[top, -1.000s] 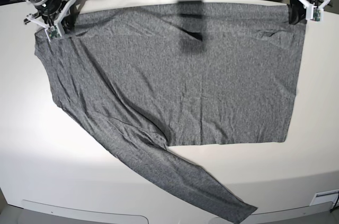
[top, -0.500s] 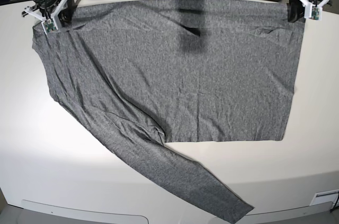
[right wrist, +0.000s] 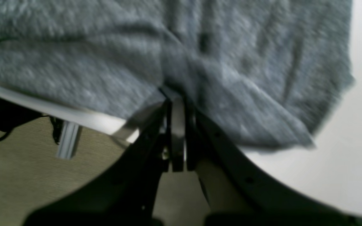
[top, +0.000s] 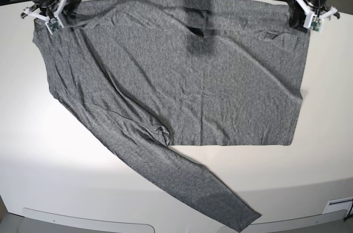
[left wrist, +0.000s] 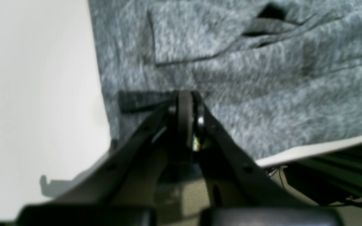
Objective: Fold the T-shirt properly
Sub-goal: 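Release the shirt and move both grippers to its side edges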
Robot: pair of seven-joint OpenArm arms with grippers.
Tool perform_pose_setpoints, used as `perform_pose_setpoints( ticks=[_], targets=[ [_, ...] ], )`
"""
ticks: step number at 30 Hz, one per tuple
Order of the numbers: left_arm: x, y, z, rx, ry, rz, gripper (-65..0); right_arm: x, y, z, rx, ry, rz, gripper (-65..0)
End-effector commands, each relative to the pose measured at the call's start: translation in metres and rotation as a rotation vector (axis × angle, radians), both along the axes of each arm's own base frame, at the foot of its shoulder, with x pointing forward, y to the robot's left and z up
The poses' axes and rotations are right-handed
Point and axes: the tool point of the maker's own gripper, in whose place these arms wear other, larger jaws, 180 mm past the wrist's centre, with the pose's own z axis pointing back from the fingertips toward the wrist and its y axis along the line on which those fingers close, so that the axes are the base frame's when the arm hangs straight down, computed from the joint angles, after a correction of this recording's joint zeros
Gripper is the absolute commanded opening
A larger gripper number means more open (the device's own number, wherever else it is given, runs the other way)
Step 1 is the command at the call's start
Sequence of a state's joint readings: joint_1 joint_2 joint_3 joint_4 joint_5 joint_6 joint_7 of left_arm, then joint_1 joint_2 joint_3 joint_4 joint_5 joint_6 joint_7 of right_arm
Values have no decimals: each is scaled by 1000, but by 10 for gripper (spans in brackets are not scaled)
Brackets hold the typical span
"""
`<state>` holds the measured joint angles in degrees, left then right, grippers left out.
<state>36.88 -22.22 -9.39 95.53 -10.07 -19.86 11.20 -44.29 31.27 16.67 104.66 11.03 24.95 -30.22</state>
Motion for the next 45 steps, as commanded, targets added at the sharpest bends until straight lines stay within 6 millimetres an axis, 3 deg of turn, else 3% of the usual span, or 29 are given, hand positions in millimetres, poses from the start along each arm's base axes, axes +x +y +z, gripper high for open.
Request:
perform_pose_setpoints(
  ticks=[1, 2, 6, 8, 10, 12, 16, 19, 25, 34, 39, 45],
  targets=[
    [14, 4, 12, 11, -47, -4, -650, 15, -4, 13, 1, -55, 1, -650],
    [20, 4, 14, 14, -59, -5, -650, 22, -7, 17, 6, -76, -15, -635],
    [47, 13, 26, 57, -119, -3, -650, 52, -16, 35, 24, -174, -61, -455],
    [63, 22, 37, 71, -163, 18, -576, 70, -16, 44, 37, -225, -67, -410],
    [81, 33, 51, 82, -218, 44, -480, 89, -13, 53, 56, -274, -66, -401],
    [103, 40, 68, 87, -277, 64, -430, 106, -7, 61, 89, -310, -55, -401],
    [146, 36, 94, 18, -337, 75, -428, 133, 9, 70, 157, -318, -32, -401],
    [178, 33, 101, -71, -336, 61, -428, 151, 17, 77, 172, -320, -22, -401],
    [233, 36, 87, -260, -256, 42, -428, 173, 22, 91, 167, -348, -7, -401],
    [298, 58, 53, -438, -152, 202, -429, 173, 22, 90, 165, -336, -11, -401],
    [314, 55, 39, -372, -105, 192, -429, 172, 21, 89, 162, -329, -13, -401],
    [315, 33, 26, -375, -63, 161, -429, 171, 21, 89, 160, -324, -14, -401]
  ],
)
